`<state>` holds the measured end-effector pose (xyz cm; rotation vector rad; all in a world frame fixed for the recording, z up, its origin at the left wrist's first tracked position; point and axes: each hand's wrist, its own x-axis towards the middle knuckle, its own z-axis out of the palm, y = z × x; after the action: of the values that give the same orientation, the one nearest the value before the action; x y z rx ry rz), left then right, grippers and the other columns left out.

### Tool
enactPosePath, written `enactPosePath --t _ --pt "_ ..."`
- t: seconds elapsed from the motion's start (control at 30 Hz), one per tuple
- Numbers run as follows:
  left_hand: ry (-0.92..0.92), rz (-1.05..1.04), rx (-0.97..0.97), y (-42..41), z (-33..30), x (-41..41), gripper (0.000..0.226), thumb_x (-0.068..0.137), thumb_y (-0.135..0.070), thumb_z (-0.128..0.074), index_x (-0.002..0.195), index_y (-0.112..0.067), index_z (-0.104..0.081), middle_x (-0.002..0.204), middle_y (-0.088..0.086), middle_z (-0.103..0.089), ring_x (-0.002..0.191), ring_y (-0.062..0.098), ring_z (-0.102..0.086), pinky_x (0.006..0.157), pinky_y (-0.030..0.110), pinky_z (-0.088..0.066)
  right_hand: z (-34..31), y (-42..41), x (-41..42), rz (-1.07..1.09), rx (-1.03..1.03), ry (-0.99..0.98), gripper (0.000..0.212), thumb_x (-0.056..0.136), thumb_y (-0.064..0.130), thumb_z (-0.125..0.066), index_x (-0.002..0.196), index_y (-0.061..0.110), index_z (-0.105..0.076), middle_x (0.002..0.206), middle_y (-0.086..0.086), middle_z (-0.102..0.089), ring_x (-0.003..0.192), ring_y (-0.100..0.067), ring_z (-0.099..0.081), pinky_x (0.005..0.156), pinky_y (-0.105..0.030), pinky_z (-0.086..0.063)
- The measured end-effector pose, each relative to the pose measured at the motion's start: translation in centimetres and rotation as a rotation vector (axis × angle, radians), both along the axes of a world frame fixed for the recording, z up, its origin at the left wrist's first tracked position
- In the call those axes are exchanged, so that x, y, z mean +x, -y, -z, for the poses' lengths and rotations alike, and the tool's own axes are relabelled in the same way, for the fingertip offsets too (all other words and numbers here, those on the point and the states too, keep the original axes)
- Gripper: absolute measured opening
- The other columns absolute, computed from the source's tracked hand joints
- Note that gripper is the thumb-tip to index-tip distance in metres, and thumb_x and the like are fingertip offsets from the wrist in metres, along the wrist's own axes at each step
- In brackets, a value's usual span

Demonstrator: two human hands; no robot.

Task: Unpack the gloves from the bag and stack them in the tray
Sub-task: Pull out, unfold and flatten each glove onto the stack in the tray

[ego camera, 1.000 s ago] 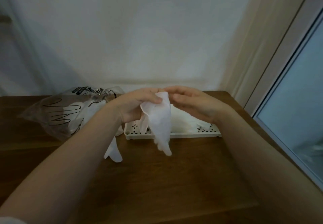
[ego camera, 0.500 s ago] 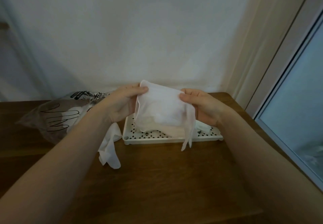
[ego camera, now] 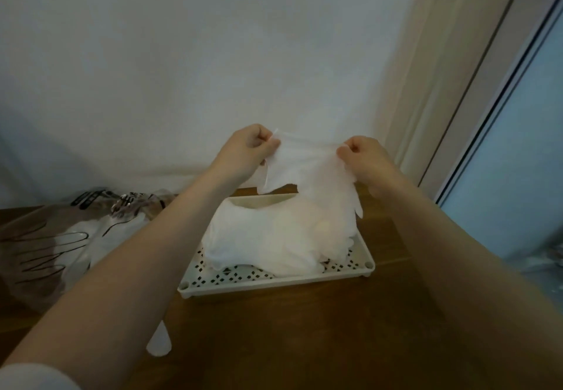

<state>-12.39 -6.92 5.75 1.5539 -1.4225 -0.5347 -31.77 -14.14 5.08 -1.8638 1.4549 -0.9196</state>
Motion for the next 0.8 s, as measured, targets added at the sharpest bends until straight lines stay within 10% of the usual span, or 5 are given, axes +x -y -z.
enactPosePath --t 0.17,0.4,0.53,0.67,0.8 --pt "0.172 -0.115 -0.1 2.5 -0.9 -0.9 0.019 0.095 -0.032 -0.05 0.082 -0.019 -0.049 0.071 -0.003 -0.054 0.058 0.012 -0.046 0.055 0.023 -0.036 -2.4 0.6 0.2 0.048 -0.144 -0.091 0.023 0.104 0.027 -0.025 0.113 0.014 -0.043 0.099 -0.002 -0.047 0.078 -0.018 -0.05 0.05 -0.026 -0.047" --pt "-0.231 0.15 0.034 0.9 3.6 1.3 0.016 0.1 -0.026 -0.041 0.094 -0.011 -0.045 0.104 0.01 -0.062 0.094 0.014 -0.066 0.082 0.022 -0.054 3.3 -1.9 0.9 -0.062 -0.265 -0.068 0.018 0.103 0.025 -0.028 0.102 0.012 -0.04 0.075 0.002 -0.047 0.066 -0.015 -0.047 0.053 -0.027 -0.043" --pt "0.227 0.167 0.095 -1.0 5.4 4.2 0.025 0.098 -0.035 -0.041 0.093 -0.011 -0.047 0.091 0.011 -0.061 0.082 0.023 -0.058 0.074 0.036 -0.045 6.3 -3.7 1.3 -0.167 -0.248 -0.205 0.02 0.103 0.022 -0.029 0.107 0.011 -0.045 0.063 0.004 -0.047 0.052 -0.009 -0.042 0.044 -0.019 -0.026" --pt "0.358 0.185 0.142 -3.3 6.4 5.6 0.02 0.095 -0.028 -0.047 0.093 -0.009 -0.054 0.102 0.0 -0.064 0.092 0.018 -0.057 0.075 0.029 -0.042 7.4 -5.6 2.2 -0.276 -0.183 -0.401 0.02 0.101 0.023 -0.038 0.112 0.016 -0.054 0.095 0.003 -0.06 0.086 -0.011 -0.056 0.072 -0.021 -0.04" --pt "0.374 0.184 0.142 -4.4 7.4 6.8 0.01 0.088 -0.015 -0.058 0.083 -0.006 -0.056 0.124 -0.009 -0.058 0.117 0.006 -0.046 0.097 0.026 -0.036 7.2 -6.9 2.6 -0.39 -0.143 -0.524 0.021 0.099 0.027 -0.043 0.106 0.019 -0.06 0.131 0.002 -0.054 0.136 -0.018 -0.03 0.111 -0.03 -0.016"
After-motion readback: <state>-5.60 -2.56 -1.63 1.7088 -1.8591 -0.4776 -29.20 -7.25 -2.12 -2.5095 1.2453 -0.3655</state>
